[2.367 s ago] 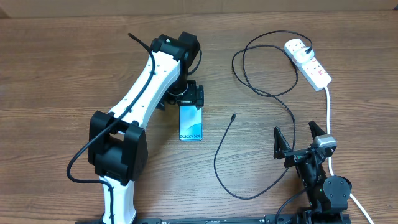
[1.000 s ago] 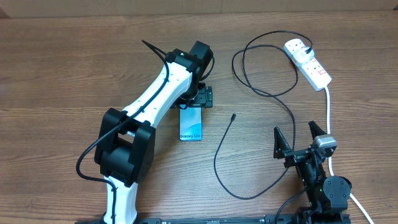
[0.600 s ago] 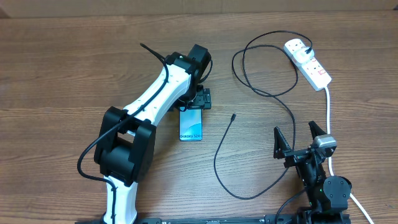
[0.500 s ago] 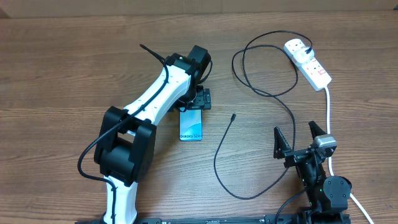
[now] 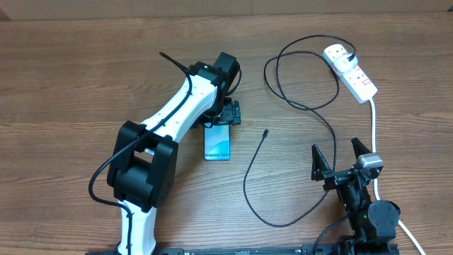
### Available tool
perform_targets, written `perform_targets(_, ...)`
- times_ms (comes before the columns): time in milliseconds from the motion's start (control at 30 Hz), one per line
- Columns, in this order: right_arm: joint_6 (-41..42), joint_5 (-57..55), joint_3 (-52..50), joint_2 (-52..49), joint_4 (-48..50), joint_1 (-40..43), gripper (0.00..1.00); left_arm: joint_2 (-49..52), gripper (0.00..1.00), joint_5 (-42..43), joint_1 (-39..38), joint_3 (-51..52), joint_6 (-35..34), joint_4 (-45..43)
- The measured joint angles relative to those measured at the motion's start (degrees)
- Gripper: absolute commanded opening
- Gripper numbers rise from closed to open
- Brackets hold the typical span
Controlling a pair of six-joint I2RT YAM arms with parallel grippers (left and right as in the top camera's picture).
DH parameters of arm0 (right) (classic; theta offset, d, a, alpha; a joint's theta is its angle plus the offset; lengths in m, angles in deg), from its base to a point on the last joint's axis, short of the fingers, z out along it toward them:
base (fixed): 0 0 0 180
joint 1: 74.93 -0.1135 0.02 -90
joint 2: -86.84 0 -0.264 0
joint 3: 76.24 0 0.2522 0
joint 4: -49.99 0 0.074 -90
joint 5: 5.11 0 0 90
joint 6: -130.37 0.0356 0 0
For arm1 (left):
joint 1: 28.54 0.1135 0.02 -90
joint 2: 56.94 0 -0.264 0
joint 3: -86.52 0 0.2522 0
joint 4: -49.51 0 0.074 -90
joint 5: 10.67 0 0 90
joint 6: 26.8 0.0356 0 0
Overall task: Plug charger to phone and switch on socket
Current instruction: 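Lower the open left gripper around the phone's top edge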
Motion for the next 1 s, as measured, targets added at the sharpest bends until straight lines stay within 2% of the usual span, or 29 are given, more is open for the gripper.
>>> perform_targets(267, 0.0, 0.0, 0.0, 0.0, 0.0, 0.0, 1.00, 0.0, 1.00, 0.0, 0.0, 3.3, 0.0, -1.9)
perform_targets(1000, 0.0, 0.0, 0.0, 0.0, 0.0, 0.0, 1.00, 0.0, 1.00, 0.0, 0.0, 3.5, 0.0, -4.0)
